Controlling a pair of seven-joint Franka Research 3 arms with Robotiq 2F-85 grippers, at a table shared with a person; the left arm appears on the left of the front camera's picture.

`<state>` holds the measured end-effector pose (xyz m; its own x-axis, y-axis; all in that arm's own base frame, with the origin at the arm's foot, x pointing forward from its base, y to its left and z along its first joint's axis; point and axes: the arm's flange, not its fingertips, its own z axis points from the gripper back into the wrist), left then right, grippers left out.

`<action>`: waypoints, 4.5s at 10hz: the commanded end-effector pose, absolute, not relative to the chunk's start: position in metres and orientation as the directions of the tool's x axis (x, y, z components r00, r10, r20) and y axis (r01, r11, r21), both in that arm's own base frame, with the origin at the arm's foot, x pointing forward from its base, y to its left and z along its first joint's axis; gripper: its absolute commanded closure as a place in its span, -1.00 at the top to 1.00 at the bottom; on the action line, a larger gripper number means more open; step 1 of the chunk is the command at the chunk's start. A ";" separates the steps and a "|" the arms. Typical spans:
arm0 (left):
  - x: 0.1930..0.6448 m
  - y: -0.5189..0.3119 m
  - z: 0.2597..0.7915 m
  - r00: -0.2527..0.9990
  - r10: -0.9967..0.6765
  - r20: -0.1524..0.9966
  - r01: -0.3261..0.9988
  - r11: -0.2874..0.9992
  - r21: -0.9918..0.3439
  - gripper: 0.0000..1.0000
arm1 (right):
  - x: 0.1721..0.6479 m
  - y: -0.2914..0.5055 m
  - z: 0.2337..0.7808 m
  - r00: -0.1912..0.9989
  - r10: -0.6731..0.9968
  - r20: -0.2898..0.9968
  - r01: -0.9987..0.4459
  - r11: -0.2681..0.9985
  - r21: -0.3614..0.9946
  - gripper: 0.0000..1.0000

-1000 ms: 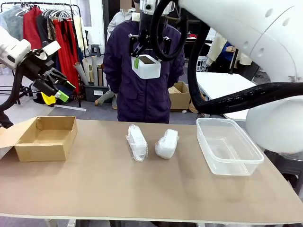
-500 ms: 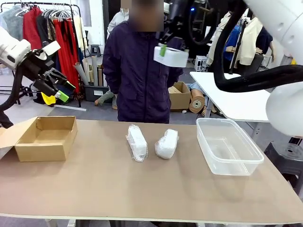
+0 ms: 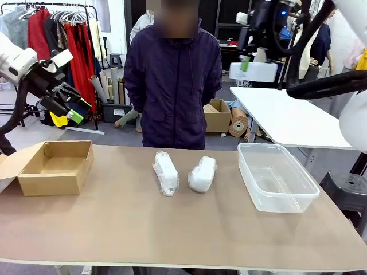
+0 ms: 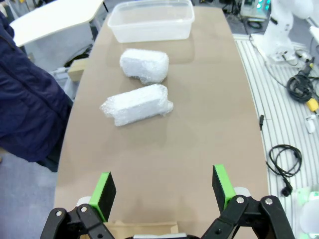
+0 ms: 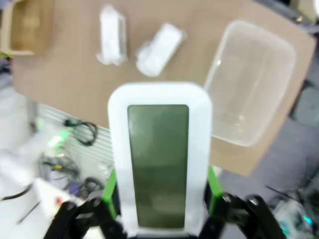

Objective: Separate and place wrapped and unwrapped clocks.
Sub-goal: If the picked Digital clock is wrapped, place it in the Package Box ; if not, place it in the Organizing box.

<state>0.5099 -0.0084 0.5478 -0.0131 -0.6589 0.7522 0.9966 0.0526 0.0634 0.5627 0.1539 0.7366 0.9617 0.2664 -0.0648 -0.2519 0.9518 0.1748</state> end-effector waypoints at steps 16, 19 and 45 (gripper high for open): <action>0.509 -0.009 0.549 -0.017 -0.656 0.754 0.996 0.051 0.067 1.00 | 0.403 0.088 0.555 0.985 0.126 0.120 -0.134 0.989 0.055 -1.00; 0.509 -0.009 0.549 -0.017 -0.656 0.754 0.996 0.051 0.067 1.00 | 0.403 0.088 0.555 0.985 0.126 0.120 -0.134 0.989 0.055 -1.00; 0.509 -0.009 0.549 -0.017 -0.656 0.754 0.996 0.051 0.067 1.00 | 0.599 0.009 0.378 0.995 -0.074 0.068 0.066 0.992 0.105 -1.00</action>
